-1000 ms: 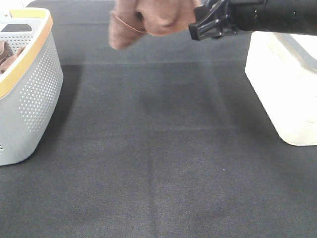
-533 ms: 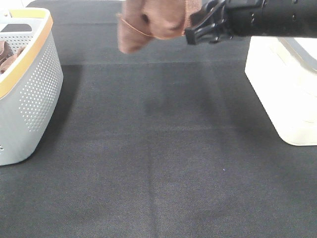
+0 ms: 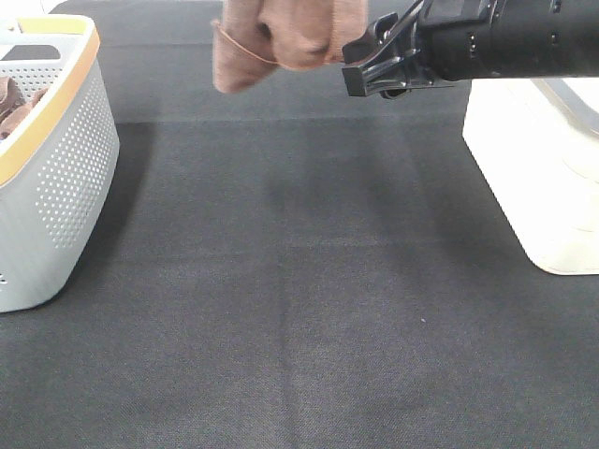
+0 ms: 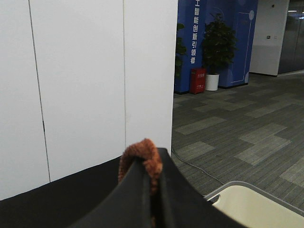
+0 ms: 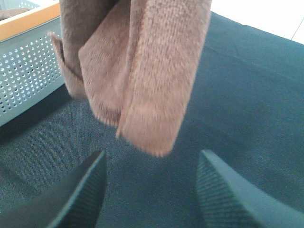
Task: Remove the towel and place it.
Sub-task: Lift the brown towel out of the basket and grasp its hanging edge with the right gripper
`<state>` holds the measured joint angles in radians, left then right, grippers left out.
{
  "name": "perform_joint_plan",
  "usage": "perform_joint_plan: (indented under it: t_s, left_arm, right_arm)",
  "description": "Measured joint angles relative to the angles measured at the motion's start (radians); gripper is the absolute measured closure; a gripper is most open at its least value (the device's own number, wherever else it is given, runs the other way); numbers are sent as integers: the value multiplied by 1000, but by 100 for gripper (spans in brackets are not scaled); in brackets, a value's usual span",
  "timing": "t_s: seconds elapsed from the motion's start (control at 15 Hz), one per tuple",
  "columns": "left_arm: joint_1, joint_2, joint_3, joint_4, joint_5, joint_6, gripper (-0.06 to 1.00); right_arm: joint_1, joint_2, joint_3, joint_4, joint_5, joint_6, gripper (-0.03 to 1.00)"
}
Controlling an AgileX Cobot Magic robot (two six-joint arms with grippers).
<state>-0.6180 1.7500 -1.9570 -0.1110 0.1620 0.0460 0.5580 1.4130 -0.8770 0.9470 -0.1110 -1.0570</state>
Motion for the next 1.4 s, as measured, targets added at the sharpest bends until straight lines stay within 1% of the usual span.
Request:
perform_joint_plan:
  t_s: [0.2, 0.27, 0.33, 0.47, 0.67, 0.87, 1.13, 1.4]
  left_arm:
    - [0, 0, 0, 0, 0, 0, 94]
    - [0, 0, 0, 0, 0, 0, 94]
    - [0, 0, 0, 0, 0, 0, 94]
    - [0, 0, 0, 0, 0, 0, 94]
    - [0, 0, 0, 0, 0, 0, 94]
    - [0, 0, 0, 0, 0, 0, 94]
    - [0, 0, 0, 0, 0, 0, 94]
    - [0, 0, 0, 0, 0, 0, 94]
  right_arm:
    - [0, 0, 0, 0, 1, 0, 42]
    - [12, 0, 0, 0, -1, 0, 42]
    - [49, 0, 0, -15, -19, 0, 42]
    - [98, 0, 0, -42, -86, 0, 42]
    - [105, 11, 0, -44, -201, 0, 42]
    - [105, 31, 0, -45, -229, 0, 42]
    - [105, 88, 0, -45, -236, 0, 42]
    - [105, 96, 0, -60, -243, 0, 42]
